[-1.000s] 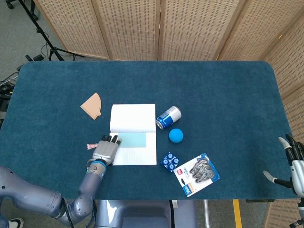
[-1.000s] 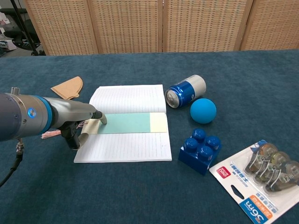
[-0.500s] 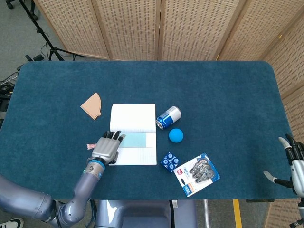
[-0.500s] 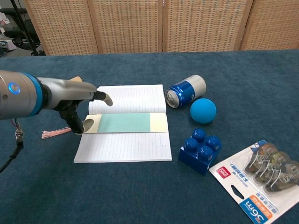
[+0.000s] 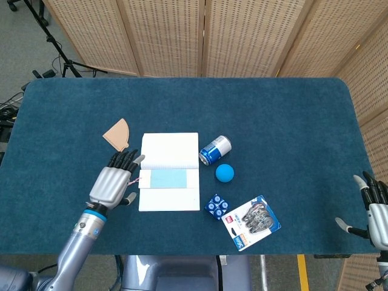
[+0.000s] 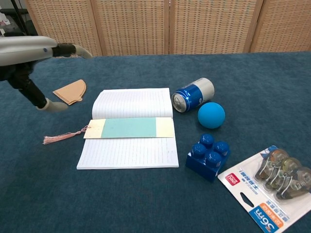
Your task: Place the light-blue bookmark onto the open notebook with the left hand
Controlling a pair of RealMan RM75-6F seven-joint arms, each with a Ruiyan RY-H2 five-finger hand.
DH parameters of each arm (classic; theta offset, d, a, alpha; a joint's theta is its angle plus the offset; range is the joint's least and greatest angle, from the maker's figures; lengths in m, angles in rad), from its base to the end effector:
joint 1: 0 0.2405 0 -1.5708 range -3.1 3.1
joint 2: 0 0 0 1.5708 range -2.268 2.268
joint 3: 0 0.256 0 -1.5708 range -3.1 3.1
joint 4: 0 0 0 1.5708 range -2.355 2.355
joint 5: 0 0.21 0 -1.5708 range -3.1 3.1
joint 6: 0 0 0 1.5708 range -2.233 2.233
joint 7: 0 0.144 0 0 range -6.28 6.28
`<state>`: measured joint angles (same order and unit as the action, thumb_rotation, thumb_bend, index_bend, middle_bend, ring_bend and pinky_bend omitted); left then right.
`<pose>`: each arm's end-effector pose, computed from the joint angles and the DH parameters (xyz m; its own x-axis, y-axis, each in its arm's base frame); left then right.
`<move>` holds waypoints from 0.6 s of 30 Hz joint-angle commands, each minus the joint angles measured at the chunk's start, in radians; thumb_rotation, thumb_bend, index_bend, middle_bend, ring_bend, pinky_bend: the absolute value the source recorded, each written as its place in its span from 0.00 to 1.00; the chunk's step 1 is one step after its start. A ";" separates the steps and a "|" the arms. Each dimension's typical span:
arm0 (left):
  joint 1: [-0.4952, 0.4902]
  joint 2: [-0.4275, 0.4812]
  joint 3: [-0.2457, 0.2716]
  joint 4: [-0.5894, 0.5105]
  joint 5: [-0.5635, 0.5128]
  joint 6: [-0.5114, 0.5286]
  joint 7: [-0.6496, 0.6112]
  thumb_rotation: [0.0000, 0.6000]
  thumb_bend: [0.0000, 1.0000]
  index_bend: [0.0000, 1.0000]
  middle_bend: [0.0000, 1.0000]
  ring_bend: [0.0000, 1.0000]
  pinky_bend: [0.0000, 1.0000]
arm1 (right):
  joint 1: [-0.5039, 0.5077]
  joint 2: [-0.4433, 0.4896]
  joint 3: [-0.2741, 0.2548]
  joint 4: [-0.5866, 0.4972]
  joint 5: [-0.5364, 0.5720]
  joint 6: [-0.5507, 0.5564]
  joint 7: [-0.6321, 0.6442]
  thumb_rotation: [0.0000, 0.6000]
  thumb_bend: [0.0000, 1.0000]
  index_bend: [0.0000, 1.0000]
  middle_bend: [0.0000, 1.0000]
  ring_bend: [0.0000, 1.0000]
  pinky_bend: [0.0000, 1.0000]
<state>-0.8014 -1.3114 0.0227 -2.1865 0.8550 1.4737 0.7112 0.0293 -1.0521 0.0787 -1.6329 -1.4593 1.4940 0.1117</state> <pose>-0.1057 0.2569 0.0611 0.4664 0.2421 0.8508 0.8755 -0.2639 -0.4048 -0.3234 -0.1692 0.1864 0.3302 0.0237 0.9436 -0.9416 0.0776 0.3276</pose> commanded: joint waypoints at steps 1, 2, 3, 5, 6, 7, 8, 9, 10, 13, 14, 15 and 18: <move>0.183 0.041 0.166 0.099 0.312 0.115 -0.141 1.00 0.26 0.07 0.00 0.00 0.00 | 0.000 -0.007 0.003 -0.005 0.011 -0.001 -0.025 1.00 0.05 0.00 0.00 0.00 0.00; 0.204 0.037 0.177 0.128 0.344 0.129 -0.151 1.00 0.26 0.07 0.00 0.00 0.00 | 0.000 -0.009 0.004 -0.006 0.015 -0.001 -0.034 1.00 0.05 0.00 0.00 0.00 0.00; 0.233 0.029 0.189 0.167 0.378 0.150 -0.160 1.00 0.26 0.07 0.00 0.00 0.00 | 0.000 -0.012 0.004 -0.008 0.019 -0.002 -0.045 1.00 0.05 0.00 0.00 0.00 0.00; 0.278 0.009 0.202 0.236 0.422 0.179 -0.163 1.00 0.26 0.07 0.00 0.00 0.00 | 0.000 -0.017 0.004 -0.011 0.024 -0.003 -0.067 1.00 0.05 0.00 0.00 0.00 0.00; 0.296 0.000 0.206 0.264 0.434 0.188 -0.160 1.00 0.26 0.07 0.00 0.00 0.00 | 0.000 -0.019 0.003 -0.012 0.026 -0.004 -0.076 1.00 0.05 0.00 0.00 0.00 0.00; 0.319 -0.011 0.211 0.302 0.447 0.198 -0.157 1.00 0.26 0.06 0.00 0.00 0.00 | 0.000 -0.022 0.001 -0.014 0.029 -0.006 -0.090 1.00 0.05 0.00 0.00 0.00 0.00; 0.334 -0.019 0.211 0.326 0.455 0.202 -0.160 1.00 0.26 0.06 0.00 0.00 0.00 | -0.001 -0.025 0.000 -0.015 0.030 -0.007 -0.099 1.00 0.05 0.00 0.00 0.00 0.00; 0.347 -0.026 0.211 0.346 0.464 0.204 -0.165 1.00 0.26 0.06 0.00 0.00 0.00 | -0.001 -0.027 0.000 -0.017 0.031 -0.007 -0.107 1.00 0.05 0.00 0.00 0.00 0.00; 0.362 -0.031 0.212 0.371 0.476 0.204 -0.173 1.00 0.26 0.06 0.00 0.00 0.00 | -0.001 -0.030 -0.001 -0.018 0.033 -0.009 -0.119 1.00 0.05 0.00 0.00 0.00 0.00; 0.389 -0.035 0.209 0.408 0.488 0.199 -0.189 1.00 0.26 0.05 0.00 0.00 0.00 | -0.001 -0.036 -0.004 -0.021 0.036 -0.011 -0.140 1.00 0.05 0.00 0.00 0.00 0.00; 0.396 -0.035 0.206 0.421 0.495 0.194 -0.197 1.00 0.26 0.05 0.00 0.00 0.00 | 0.000 -0.038 -0.004 -0.022 0.037 -0.012 -0.147 1.00 0.05 0.00 0.00 0.00 0.00; 0.402 -0.035 0.203 0.434 0.502 0.189 -0.208 1.00 0.26 0.05 0.00 0.00 0.00 | -0.001 -0.040 -0.005 -0.023 0.038 -0.013 -0.154 1.00 0.05 0.00 0.00 0.00 0.00; 0.423 -0.032 0.190 0.464 0.519 0.184 -0.243 1.00 0.26 0.05 0.00 0.00 0.00 | -0.001 -0.047 -0.008 -0.027 0.041 -0.014 -0.177 1.00 0.05 0.00 0.00 0.00 0.00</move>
<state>-0.3918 -1.3432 0.2199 -1.7388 1.3579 1.6616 0.4886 0.0286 -1.0960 0.0722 -1.6577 -1.4200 1.4805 -0.0587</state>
